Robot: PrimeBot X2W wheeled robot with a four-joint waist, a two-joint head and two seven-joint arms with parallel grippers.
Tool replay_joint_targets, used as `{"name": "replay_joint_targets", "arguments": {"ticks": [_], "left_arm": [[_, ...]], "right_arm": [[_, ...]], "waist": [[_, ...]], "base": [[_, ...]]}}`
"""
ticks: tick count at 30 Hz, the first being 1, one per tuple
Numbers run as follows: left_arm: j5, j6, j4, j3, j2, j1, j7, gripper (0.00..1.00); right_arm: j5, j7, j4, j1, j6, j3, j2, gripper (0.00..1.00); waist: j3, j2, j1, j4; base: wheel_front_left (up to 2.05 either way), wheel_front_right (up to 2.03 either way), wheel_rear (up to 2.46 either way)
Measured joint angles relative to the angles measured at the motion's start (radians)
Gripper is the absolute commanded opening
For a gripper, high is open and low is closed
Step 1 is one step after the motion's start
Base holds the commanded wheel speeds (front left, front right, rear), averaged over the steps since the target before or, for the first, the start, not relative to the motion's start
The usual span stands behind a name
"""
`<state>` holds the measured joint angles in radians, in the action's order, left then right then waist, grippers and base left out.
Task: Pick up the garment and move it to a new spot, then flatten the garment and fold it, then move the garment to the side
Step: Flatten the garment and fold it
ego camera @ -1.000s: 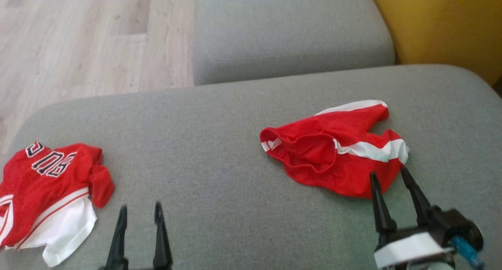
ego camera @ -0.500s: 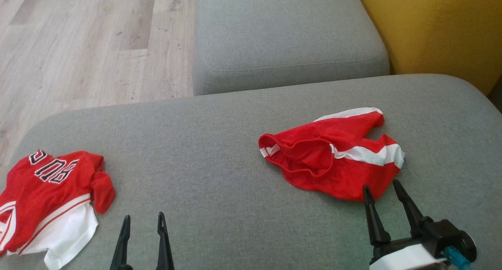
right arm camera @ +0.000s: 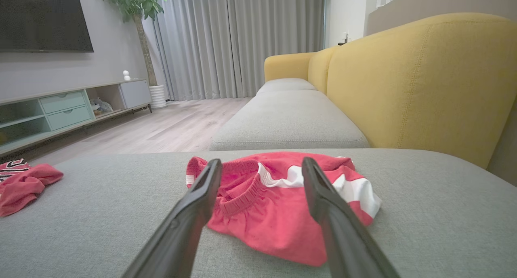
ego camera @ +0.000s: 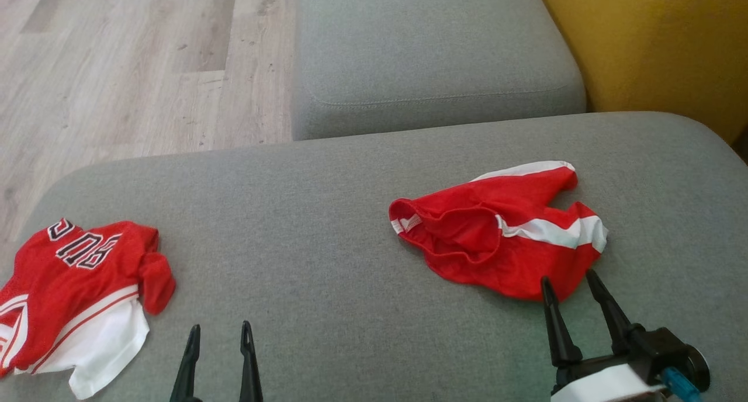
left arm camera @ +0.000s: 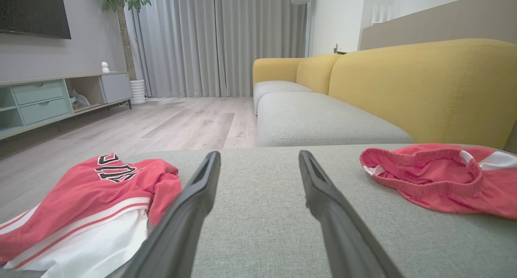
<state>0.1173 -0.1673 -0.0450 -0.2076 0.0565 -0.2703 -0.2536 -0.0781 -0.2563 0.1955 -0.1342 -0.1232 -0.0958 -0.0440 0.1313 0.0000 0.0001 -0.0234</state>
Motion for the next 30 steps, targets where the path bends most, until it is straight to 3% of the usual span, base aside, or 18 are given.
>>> {"name": "replay_joint_targets", "arguments": {"ticks": [18,30], "left_arm": [[-0.012,0.01,-0.014,-0.004,0.0,0.0,0.0,1.0],[0.126,0.074,-0.08,-0.101,0.0,0.144,0.0,1.0]], "right_arm": [[-0.009,0.0,0.014,0.003,0.0,-0.013,0.0,1.0],[-0.005,0.0,0.013,0.041,0.0,-0.048,0.0,1.0]], "waist": [[-0.014,0.0,0.0,-0.028],[-0.059,0.0,0.0,-0.185]], "base": [[0.0,0.0,0.0],[0.0,0.0,0.0]]}}
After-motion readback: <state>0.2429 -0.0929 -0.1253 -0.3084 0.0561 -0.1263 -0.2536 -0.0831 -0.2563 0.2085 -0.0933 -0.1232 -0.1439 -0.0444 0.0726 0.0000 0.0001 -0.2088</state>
